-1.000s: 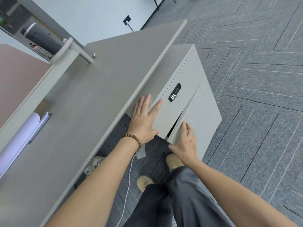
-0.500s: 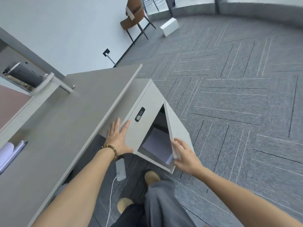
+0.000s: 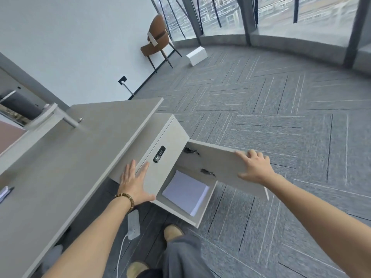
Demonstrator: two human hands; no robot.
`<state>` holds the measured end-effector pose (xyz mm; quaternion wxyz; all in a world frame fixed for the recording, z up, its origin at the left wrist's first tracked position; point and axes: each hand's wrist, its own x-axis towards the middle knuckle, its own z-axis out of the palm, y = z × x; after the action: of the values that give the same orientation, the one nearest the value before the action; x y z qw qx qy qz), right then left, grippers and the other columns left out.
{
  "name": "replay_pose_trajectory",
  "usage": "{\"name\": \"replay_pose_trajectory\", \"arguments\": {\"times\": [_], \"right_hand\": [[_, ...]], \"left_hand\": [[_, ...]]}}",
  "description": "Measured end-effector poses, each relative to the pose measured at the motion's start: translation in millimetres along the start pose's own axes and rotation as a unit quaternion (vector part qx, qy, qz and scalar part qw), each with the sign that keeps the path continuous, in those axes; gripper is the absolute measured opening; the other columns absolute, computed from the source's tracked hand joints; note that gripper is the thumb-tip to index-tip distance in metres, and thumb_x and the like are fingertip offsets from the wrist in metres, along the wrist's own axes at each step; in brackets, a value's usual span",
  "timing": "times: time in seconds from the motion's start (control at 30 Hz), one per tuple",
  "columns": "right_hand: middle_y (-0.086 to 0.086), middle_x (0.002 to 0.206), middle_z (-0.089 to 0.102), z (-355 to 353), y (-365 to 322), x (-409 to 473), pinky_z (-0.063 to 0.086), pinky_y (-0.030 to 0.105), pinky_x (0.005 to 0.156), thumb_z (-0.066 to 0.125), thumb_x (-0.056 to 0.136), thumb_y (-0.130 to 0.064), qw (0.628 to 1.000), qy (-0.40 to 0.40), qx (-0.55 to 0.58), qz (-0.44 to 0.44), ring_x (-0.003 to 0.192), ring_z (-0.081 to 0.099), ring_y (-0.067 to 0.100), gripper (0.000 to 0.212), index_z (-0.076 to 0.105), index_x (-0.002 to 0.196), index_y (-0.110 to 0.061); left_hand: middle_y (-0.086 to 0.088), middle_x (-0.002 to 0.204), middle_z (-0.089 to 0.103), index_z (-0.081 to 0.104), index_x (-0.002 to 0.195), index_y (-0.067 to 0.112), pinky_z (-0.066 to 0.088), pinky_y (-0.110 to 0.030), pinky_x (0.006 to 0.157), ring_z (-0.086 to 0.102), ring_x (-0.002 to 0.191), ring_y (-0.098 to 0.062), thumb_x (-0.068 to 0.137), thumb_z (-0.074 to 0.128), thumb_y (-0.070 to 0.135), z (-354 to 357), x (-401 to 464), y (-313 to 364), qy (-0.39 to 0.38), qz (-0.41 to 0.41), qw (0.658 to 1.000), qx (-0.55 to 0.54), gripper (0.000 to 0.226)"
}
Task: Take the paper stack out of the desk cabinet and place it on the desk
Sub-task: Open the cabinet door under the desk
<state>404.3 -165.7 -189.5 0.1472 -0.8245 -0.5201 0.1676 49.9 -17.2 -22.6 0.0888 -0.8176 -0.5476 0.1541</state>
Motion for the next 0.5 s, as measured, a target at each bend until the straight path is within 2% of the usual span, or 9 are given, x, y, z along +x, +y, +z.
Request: {"name": "replay_pose_trajectory", "arguments": {"times": [0.07, 0.13, 0.17, 0.37, 0.5], "right_hand": [[0.010, 0.137, 0.045, -3.0, -0.2, 9.2, 0.019, 0.059, 0.115, 0.055, 0.072, -0.072, 0.999, 0.016, -0.030, 0.014, 0.133, 0.038, 0.035, 0.090, 0.026, 0.152, -0.040], [0.012, 0.141, 0.043, -3.2, -1.9, 15.8, 0.002, 0.068, 0.116, 0.047, 0.070, -0.081, 0.998, 0.017, -0.054, 0.018, 0.142, 0.027, 0.037, 0.096, 0.023, 0.152, -0.037], [0.014, 0.144, 0.041, -2.7, -3.9, 17.9, -0.002, 0.070, 0.115, 0.044, 0.070, -0.084, 0.998, 0.014, -0.065, 0.021, 0.145, 0.023, 0.037, 0.100, 0.020, 0.154, -0.035], [0.023, 0.157, 0.026, 3.3, -17.5, 30.3, -0.004, 0.076, 0.113, 0.036, 0.068, -0.090, 0.992, 0.013, -0.117, 0.040, 0.150, 0.014, 0.041, 0.118, 0.003, 0.160, -0.022], [0.027, 0.164, 0.011, 1.4, -28.2, 38.7, -0.007, 0.076, 0.112, 0.044, 0.069, -0.085, 0.986, -0.011, -0.157, 0.052, 0.153, 0.001, 0.045, 0.122, -0.001, 0.159, -0.016]], "left_hand": [[-0.012, 0.163, -0.022, -0.008, 0.156, 0.038, 0.002, -0.048, 0.124, -0.015, 0.152, -0.033, 0.057, 0.078, 0.063, 3.2, 1.7, 0.4, 0.009, -0.002, 1.000, 0.004, 0.133], [-0.013, 0.163, -0.022, -0.008, 0.156, 0.038, 0.001, -0.048, 0.124, -0.015, 0.152, -0.033, 0.057, 0.077, 0.066, 6.1, 2.8, 0.4, 0.016, -0.004, 1.000, 0.011, 0.133], [-0.013, 0.163, -0.022, -0.008, 0.156, 0.038, 0.001, -0.048, 0.124, -0.015, 0.151, -0.033, 0.058, 0.077, 0.066, 7.6, 3.1, 0.1, 0.020, -0.004, 1.000, 0.013, 0.132], [-0.014, 0.162, -0.025, -0.006, 0.156, 0.036, -0.006, -0.046, 0.121, -0.019, 0.151, -0.033, 0.060, 0.076, 0.065, 13.1, 4.6, -1.1, 0.031, 0.002, 0.999, 0.037, 0.130], [-0.014, 0.162, -0.025, -0.006, 0.157, 0.032, -0.004, -0.047, 0.122, -0.019, 0.151, -0.033, 0.061, 0.075, 0.066, 16.5, 6.7, -3.3, 0.038, -0.003, 0.999, 0.037, 0.130]]}}
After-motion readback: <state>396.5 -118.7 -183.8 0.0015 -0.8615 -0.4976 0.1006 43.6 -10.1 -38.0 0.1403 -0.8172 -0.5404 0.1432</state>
